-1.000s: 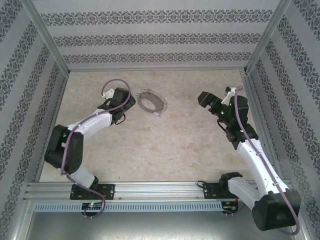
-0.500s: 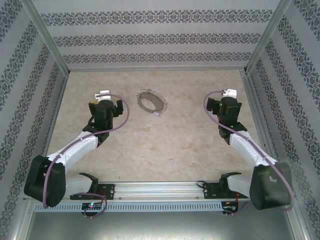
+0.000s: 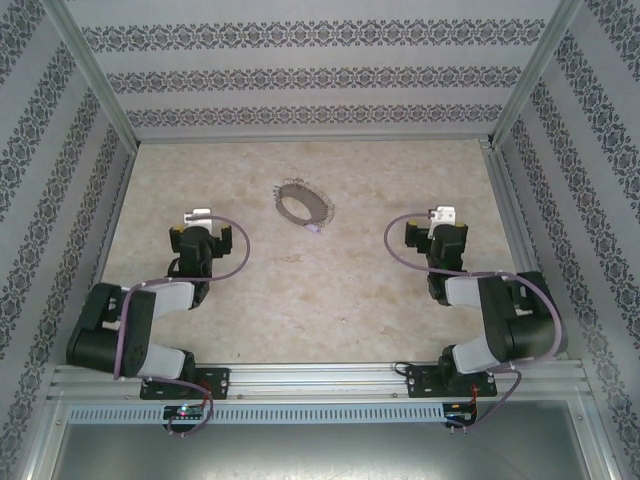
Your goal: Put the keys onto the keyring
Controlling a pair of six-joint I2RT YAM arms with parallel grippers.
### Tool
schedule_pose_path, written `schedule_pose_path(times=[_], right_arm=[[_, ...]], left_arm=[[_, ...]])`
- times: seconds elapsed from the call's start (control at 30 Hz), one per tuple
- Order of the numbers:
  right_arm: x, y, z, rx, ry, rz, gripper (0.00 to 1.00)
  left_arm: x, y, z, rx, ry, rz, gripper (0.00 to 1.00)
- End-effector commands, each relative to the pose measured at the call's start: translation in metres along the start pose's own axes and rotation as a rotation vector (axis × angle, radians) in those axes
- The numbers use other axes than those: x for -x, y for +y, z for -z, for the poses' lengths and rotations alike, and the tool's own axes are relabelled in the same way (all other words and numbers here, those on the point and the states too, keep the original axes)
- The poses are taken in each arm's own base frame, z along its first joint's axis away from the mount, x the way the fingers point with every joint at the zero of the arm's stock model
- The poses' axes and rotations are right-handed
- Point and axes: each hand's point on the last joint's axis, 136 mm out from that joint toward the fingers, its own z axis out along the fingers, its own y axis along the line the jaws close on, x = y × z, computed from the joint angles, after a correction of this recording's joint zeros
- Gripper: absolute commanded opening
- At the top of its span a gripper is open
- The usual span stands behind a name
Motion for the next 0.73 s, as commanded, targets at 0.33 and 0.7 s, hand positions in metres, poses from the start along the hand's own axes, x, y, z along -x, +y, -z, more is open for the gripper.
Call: schedule_pose_path(times=[0.33, 0.7], right_arm=[[0.029, 0.003, -0.009, 0.119, -0.079, -0.051, 0.98], [0.029, 0.003, -0.009, 0.119, -0.076, -0.053, 0.98]], left_arm=[[0.006, -0.009, -0.026, -0.188, -0.022, 0.069, 1.00], [0.007, -0.009, -0.026, -0.187, -0.020, 0.067, 1.00]])
